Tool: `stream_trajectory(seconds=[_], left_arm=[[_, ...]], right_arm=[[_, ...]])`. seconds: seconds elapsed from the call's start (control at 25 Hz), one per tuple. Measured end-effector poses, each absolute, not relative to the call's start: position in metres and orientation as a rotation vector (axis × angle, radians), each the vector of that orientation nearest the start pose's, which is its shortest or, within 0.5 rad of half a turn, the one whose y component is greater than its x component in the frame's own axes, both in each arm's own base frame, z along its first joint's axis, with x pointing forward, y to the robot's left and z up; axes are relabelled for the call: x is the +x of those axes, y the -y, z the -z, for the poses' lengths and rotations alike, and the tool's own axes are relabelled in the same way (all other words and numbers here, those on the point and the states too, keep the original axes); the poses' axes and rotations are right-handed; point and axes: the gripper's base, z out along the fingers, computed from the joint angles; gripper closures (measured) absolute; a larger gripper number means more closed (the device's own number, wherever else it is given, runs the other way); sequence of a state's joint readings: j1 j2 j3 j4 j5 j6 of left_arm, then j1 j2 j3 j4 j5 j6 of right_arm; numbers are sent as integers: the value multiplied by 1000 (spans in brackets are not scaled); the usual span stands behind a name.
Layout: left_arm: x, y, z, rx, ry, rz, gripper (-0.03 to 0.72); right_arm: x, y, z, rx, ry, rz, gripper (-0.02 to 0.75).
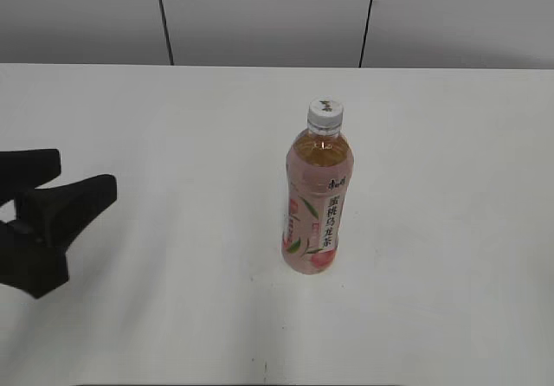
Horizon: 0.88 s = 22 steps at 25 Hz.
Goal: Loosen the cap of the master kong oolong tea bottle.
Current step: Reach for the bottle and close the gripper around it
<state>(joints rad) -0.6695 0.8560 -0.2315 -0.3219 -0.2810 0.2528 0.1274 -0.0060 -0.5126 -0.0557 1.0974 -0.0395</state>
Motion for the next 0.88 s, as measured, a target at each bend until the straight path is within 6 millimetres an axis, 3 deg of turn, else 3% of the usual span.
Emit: stream_trajectory(seconds=[0.4,0.88], left_arm=[[149,111,-201,501,-1853,414,249],[152,114,-201,505,-1800,412,249]], right_arm=[[-8,6,-278,-167,-2054,14,307],[-8,6,-278,-167,-2054,14,307]])
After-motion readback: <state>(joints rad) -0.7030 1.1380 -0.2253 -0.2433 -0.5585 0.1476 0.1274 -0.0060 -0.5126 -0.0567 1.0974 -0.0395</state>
